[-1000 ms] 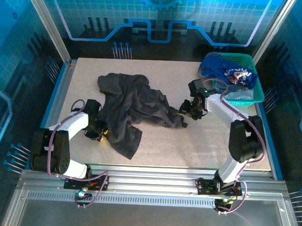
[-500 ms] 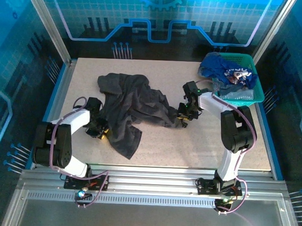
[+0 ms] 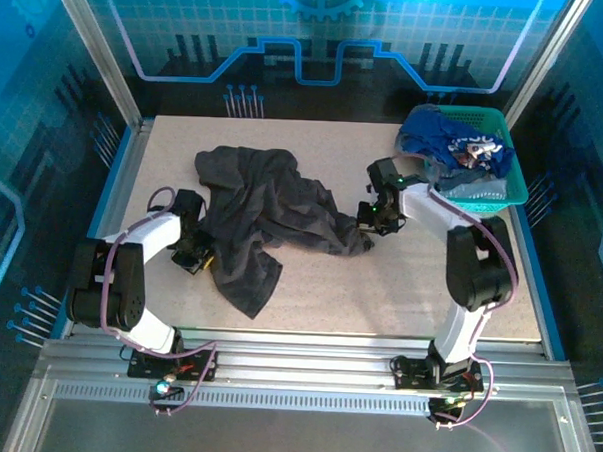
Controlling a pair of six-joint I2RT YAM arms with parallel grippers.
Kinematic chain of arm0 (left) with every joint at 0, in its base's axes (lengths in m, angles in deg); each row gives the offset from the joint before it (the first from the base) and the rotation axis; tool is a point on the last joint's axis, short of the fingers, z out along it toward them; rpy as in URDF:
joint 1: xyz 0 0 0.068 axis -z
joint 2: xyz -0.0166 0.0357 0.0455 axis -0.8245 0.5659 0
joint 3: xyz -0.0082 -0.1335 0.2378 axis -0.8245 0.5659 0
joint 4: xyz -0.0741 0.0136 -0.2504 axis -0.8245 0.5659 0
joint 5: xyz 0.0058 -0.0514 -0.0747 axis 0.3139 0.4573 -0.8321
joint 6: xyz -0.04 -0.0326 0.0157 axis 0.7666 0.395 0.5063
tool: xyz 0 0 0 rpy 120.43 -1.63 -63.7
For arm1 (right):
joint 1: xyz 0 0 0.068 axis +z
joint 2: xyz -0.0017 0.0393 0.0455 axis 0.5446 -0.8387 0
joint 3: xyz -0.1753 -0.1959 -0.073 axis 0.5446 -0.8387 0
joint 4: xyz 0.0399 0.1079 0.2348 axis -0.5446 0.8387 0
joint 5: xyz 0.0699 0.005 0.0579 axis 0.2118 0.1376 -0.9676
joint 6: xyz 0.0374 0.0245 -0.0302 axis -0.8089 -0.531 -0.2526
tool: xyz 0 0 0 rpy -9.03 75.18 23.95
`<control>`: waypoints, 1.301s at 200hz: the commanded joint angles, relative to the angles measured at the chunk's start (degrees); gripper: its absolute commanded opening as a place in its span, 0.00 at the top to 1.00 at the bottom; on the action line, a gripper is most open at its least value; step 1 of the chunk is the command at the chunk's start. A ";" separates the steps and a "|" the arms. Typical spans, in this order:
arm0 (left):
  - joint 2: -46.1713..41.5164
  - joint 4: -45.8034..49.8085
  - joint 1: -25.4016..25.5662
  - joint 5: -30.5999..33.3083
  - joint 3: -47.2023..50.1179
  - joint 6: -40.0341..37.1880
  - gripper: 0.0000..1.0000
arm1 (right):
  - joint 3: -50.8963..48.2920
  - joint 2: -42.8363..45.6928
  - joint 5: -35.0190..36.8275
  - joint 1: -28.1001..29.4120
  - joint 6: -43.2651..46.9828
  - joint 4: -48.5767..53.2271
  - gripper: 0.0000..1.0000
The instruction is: Fold and stack the t-shirts
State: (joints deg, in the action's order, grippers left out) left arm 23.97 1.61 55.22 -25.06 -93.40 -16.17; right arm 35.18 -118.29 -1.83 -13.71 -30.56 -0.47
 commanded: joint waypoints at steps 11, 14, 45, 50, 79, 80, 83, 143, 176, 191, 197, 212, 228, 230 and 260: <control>-0.13 2.06 -0.30 3.34 -2.50 -2.17 1.00 | -1.90 11.55 -4.84 -0.08 4.69 3.27 1.00; -0.20 2.13 -0.33 3.50 -2.64 -2.24 1.00 | -2.18 12.27 -5.52 -0.05 4.99 3.62 1.00; -0.90 2.80 -0.41 4.44 -3.23 -2.92 1.00 | -7.21 16.59 -11.33 0.26 8.00 8.22 1.00; -0.86 2.95 -0.45 4.39 -3.39 -3.04 1.00 | -8.35 16.99 -11.57 0.50 8.19 8.64 1.00; -0.72 3.58 -0.69 4.71 -3.76 -3.48 1.00 | -16.83 18.84 -12.19 1.19 5.89 8.68 1.00; -0.75 3.60 -0.71 4.68 -3.75 -3.46 1.00 | -17.12 18.88 -12.16 1.15 5.78 8.66 1.00; -0.80 3.66 -0.82 4.67 -3.79 -3.47 1.00 | -17.95 19.09 -11.97 1.18 5.42 8.56 1.00; -2.43 5.02 -1.06 4.30 -4.44 -3.95 1.00 | -23.21 29.46 -1.37 0.23 -13.78 12.76 0.56; -2.65 5.20 -1.05 3.29 -4.62 -4.10 1.00 | -31.39 32.81 -11.44 0.60 -37.01 -2.19 0.56; -2.68 5.22 -1.12 3.12 -4.65 -4.26 1.00 | -34.76 32.06 -13.04 0.84 -46.74 -8.53 0.56; -2.71 5.22 -1.09 3.07 -4.64 -4.37 1.00 | -35.58 31.59 -13.15 0.66 -49.40 -10.45 0.56; -2.61 5.19 -1.09 2.75 -4.54 -4.45 1.00 | -36.22 29.91 -13.17 -0.33 -53.59 -13.60 0.56; -2.66 4.93 -1.09 2.44 -4.45 -4.58 1.00 | -35.55 28.66 -12.87 -0.92 -55.90 -16.23 0.54; -2.67 4.93 -1.09 2.40 -4.44 -4.59 1.00 | -35.33 28.45 -12.84 -0.92 -56.11 -16.30 0.54; -2.72 4.61 -1.09 2.18 -4.26 -4.58 1.00 | -34.93 25.55 -14.45 -0.91 -59.00 -16.59 0.53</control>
State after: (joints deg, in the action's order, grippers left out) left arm 22.46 4.89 54.60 -22.00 -96.66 -19.43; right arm -0.66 -90.68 -14.01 -14.17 -82.62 -13.93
